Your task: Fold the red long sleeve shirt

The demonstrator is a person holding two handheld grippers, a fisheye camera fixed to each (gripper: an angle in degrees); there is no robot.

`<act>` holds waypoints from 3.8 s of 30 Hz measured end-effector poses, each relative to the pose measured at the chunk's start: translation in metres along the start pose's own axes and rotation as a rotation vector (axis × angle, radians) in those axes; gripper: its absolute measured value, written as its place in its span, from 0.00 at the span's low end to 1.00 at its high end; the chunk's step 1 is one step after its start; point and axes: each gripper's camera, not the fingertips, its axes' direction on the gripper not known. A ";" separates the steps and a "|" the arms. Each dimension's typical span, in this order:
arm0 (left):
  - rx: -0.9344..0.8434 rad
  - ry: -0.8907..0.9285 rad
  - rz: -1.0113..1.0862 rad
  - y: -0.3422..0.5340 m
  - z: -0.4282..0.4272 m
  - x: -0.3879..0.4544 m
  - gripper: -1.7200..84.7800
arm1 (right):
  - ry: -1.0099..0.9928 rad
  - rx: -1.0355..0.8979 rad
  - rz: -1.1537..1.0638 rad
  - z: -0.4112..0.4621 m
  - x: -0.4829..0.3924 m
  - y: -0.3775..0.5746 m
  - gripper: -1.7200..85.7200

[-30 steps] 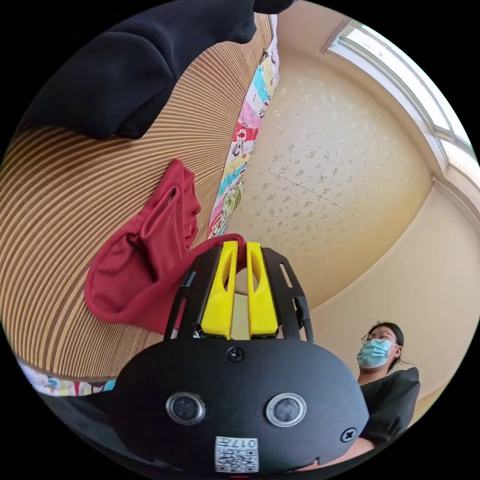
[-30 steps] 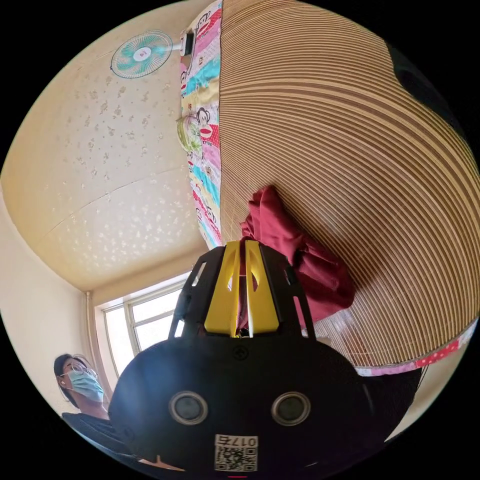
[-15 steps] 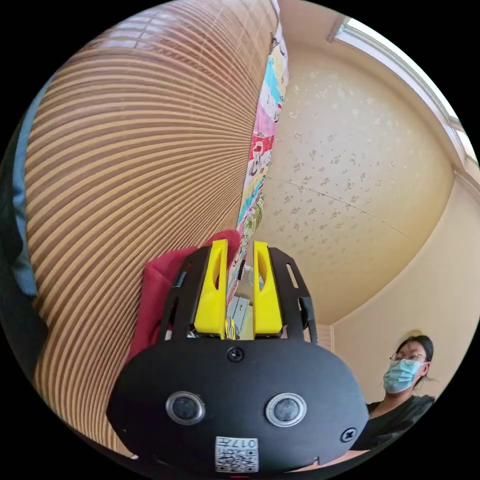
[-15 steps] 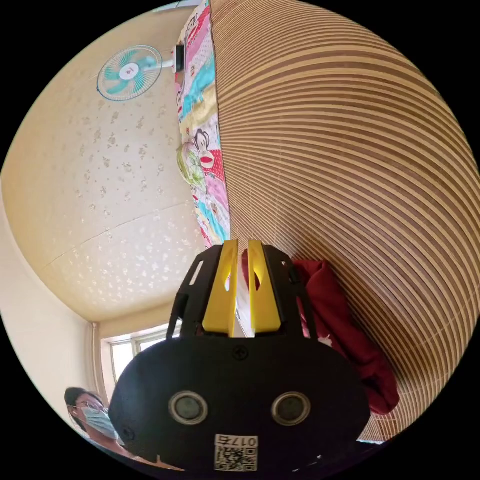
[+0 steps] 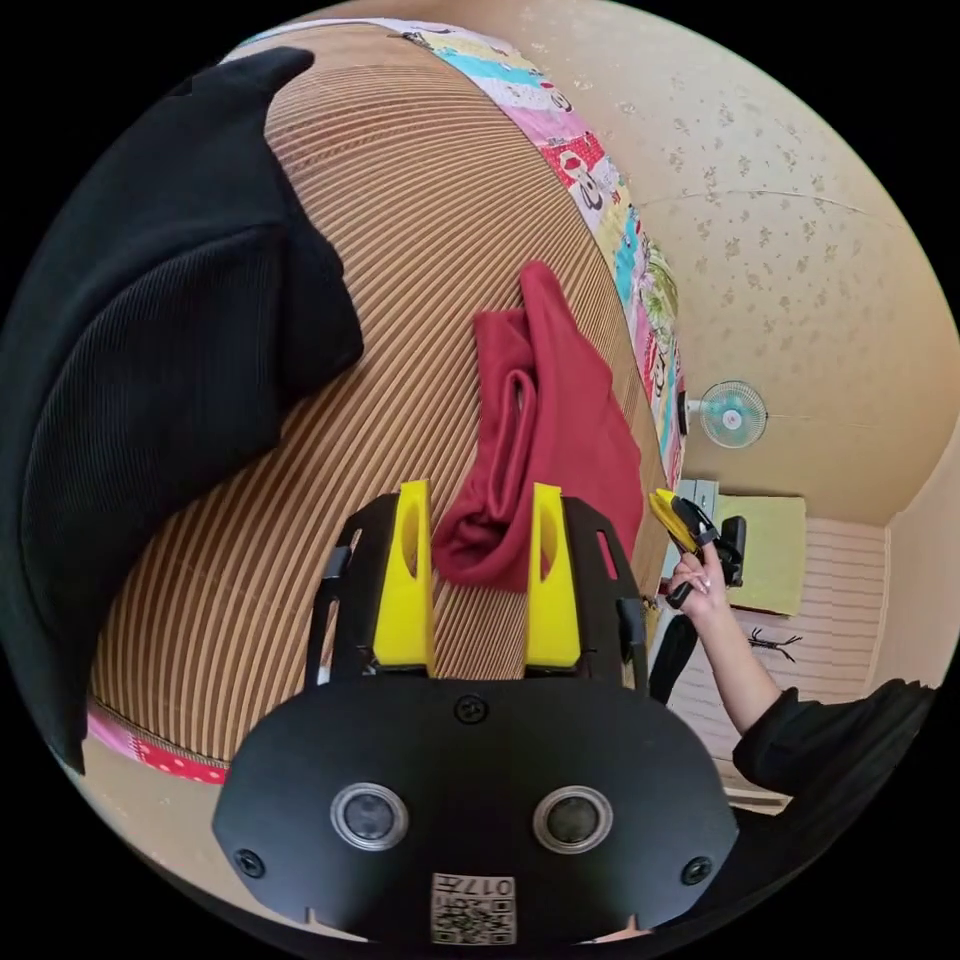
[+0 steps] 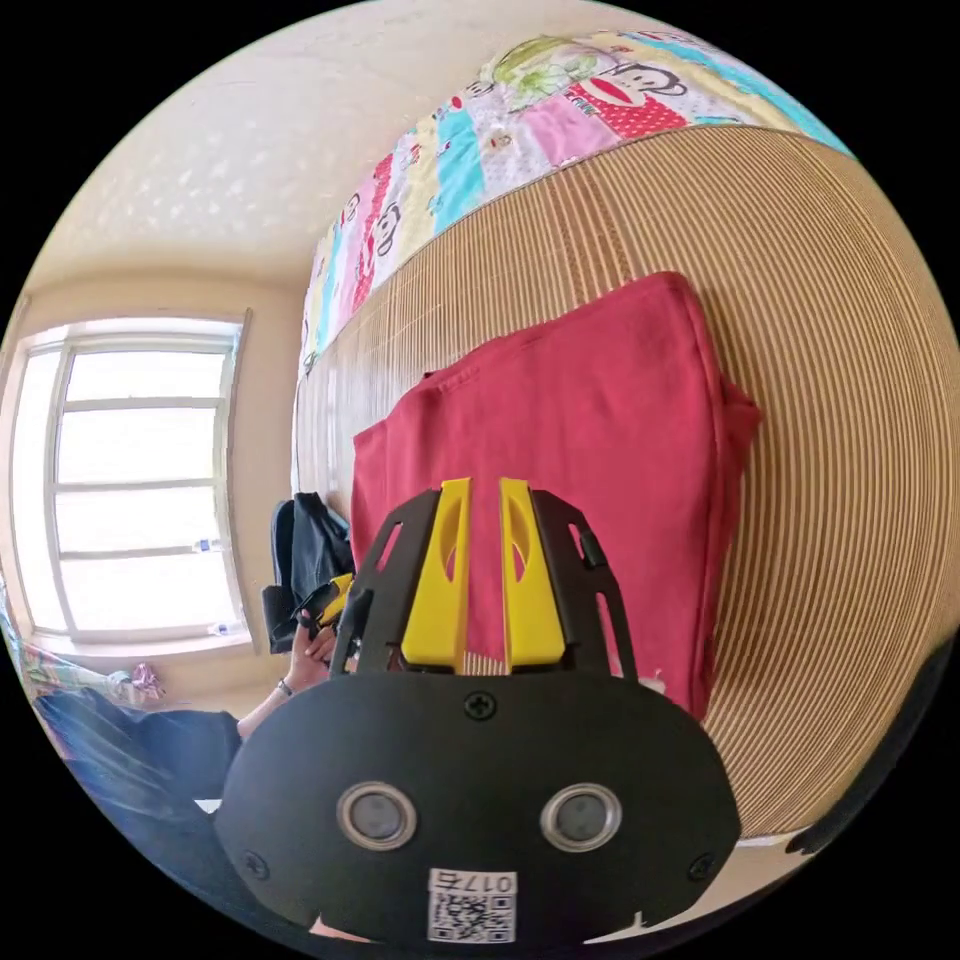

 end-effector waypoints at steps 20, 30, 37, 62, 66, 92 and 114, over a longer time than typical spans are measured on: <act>0.044 0.047 0.180 0.065 0.005 0.028 0.07 | 0.877 -0.692 -0.465 0.391 -0.276 0.059 0.24; 0.051 0.229 0.342 0.083 -0.068 0.003 0.10 | 0.346 -0.528 -0.222 0.269 -0.240 0.054 0.11; 0.045 0.197 0.292 0.057 -0.085 -0.030 0.13 | -0.340 -0.163 -0.177 0.058 -0.129 0.081 0.11; -0.473 0.011 0.416 -0.116 0.194 0.007 0.21 | -0.415 -0.003 0.147 -0.132 0.087 0.178 0.25; -0.475 0.008 0.359 -0.114 0.193 -0.005 0.21 | -0.403 -0.027 0.129 -0.115 0.047 0.198 0.23; -0.749 0.563 0.749 0.143 0.292 0.410 0.16 | -0.391 0.365 -0.062 -0.595 -0.160 0.458 0.17; -0.874 -0.867 0.592 0.163 0.435 0.248 0.12 | 0.776 0.767 0.395 -0.448 -0.259 0.572 0.12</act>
